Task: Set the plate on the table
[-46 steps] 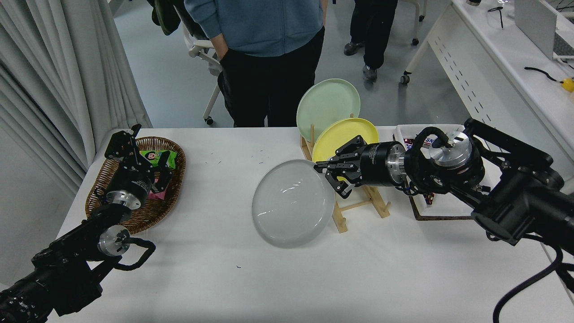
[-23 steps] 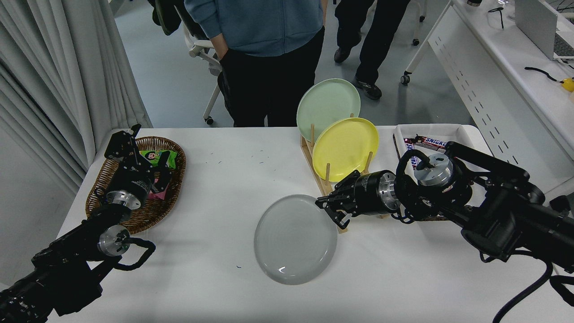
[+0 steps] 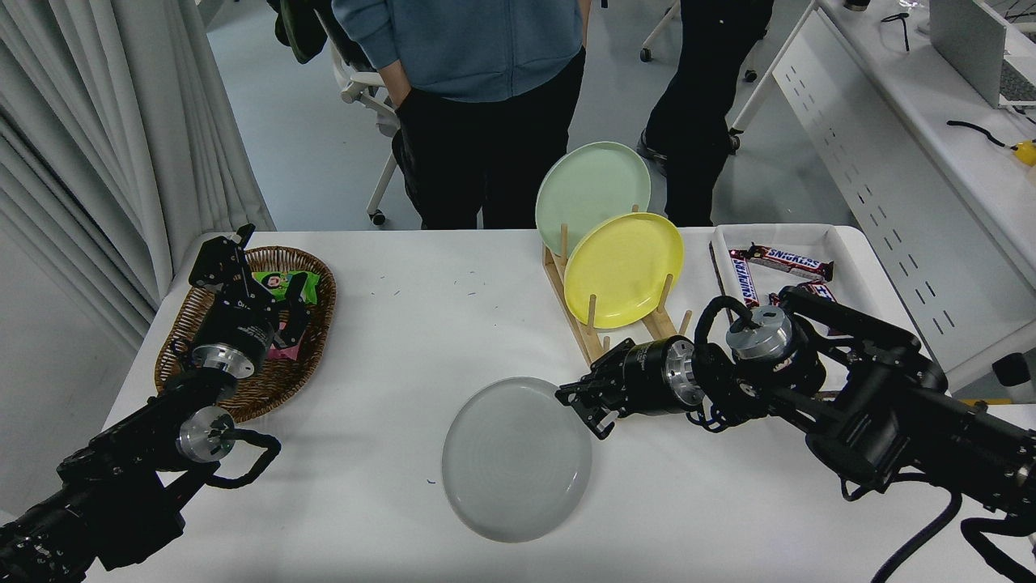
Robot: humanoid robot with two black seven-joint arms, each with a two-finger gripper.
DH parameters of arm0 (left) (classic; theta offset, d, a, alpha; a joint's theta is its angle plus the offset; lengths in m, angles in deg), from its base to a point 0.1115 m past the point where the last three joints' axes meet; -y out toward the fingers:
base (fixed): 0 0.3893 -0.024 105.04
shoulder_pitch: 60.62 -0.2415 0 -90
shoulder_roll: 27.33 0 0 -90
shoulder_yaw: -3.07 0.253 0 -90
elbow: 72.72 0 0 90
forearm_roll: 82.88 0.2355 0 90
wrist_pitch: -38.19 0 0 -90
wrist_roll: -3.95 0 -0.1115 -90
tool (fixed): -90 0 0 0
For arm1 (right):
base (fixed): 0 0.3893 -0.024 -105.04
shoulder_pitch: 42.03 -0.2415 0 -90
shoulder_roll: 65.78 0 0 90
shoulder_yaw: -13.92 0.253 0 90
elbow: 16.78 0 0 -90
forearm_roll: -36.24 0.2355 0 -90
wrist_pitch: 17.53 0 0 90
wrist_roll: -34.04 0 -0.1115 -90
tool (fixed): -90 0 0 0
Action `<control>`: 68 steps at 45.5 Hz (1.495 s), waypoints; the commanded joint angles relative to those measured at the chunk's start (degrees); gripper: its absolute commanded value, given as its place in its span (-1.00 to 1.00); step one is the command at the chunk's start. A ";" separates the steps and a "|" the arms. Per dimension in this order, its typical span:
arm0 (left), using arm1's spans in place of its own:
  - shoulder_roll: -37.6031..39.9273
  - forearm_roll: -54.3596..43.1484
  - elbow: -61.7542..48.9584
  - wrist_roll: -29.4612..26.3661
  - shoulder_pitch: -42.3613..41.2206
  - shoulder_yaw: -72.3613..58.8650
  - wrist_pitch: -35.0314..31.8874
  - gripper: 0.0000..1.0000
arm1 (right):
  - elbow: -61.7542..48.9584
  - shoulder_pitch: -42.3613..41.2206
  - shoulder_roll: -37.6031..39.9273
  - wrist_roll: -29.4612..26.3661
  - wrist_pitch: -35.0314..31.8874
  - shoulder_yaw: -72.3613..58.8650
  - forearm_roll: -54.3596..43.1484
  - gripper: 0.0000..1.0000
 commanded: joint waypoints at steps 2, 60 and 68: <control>0.00 0.02 0.00 0.00 -0.02 0.00 0.00 1.00 | -4.67 1.81 -2.76 -0.04 -1.52 2.52 0.03 -1.00; 0.00 -0.07 0.00 0.00 -0.02 0.00 0.00 1.00 | -7.31 5.85 -2.68 1.11 12.89 6.83 5.13 -1.00; 0.00 0.02 0.00 0.00 -0.02 0.00 0.00 1.00 | -7.83 5.15 -2.68 1.19 12.89 8.15 5.13 -1.00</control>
